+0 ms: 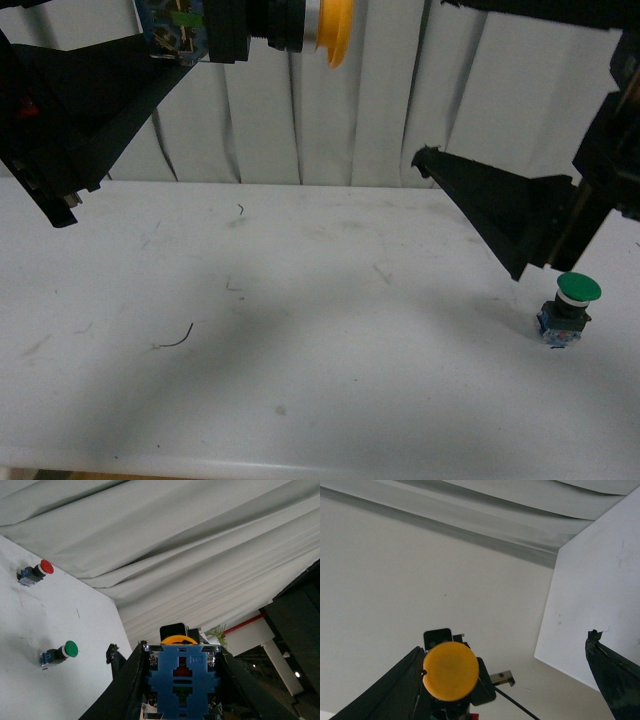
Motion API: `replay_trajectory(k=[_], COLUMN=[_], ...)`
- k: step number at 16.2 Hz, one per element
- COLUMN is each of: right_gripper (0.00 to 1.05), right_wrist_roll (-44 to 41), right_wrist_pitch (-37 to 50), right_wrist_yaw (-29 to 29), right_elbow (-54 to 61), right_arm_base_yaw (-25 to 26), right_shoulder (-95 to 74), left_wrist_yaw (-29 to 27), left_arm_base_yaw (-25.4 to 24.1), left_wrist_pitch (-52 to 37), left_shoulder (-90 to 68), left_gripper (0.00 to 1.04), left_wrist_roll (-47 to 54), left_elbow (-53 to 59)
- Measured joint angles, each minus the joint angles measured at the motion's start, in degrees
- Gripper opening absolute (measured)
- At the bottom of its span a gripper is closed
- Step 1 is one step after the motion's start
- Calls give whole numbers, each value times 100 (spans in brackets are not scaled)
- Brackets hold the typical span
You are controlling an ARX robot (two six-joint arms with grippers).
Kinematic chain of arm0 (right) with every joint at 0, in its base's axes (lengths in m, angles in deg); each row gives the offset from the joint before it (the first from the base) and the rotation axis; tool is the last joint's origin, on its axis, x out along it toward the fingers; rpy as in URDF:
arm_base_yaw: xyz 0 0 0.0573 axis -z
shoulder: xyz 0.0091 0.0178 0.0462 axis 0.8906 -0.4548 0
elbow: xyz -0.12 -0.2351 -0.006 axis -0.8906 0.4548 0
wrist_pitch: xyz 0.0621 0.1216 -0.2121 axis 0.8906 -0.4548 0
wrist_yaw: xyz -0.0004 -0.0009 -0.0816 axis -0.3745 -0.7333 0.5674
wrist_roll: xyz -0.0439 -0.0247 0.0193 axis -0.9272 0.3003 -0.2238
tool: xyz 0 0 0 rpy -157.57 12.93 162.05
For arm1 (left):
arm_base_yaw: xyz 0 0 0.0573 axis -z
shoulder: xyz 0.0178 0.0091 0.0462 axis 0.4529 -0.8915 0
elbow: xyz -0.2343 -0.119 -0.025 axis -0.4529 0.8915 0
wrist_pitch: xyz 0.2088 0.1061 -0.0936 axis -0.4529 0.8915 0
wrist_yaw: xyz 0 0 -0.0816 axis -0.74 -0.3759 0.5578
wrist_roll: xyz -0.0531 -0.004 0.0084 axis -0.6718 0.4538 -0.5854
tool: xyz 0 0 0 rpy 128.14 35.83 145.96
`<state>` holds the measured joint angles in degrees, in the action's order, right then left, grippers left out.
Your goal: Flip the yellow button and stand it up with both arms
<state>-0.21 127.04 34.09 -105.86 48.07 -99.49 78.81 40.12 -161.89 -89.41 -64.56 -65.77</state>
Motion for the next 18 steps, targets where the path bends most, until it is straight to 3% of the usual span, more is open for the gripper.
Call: replay_trajectory(k=[9, 15, 18], right_gripper=[98, 98, 75], right_wrist_roll=[367, 372, 437], right_wrist_pitch=[11, 17, 15], right_wrist_yaw=[-243, -256, -179], right_elbow=[-623, -861, -933], right_arm_base_yaw=[-887, -946, -946], right_shoulder=[-267, -302, -302], left_wrist_yaw=[4, 26, 26], left_arm_base_yaw=[11, 0, 0], left_wrist_pitch=[0, 0, -15], left_shoulder=[-66, -133, -168], left_gripper=[35, 35, 35], left_wrist_roll=[92, 90, 87], left_elbow=[0, 0, -2])
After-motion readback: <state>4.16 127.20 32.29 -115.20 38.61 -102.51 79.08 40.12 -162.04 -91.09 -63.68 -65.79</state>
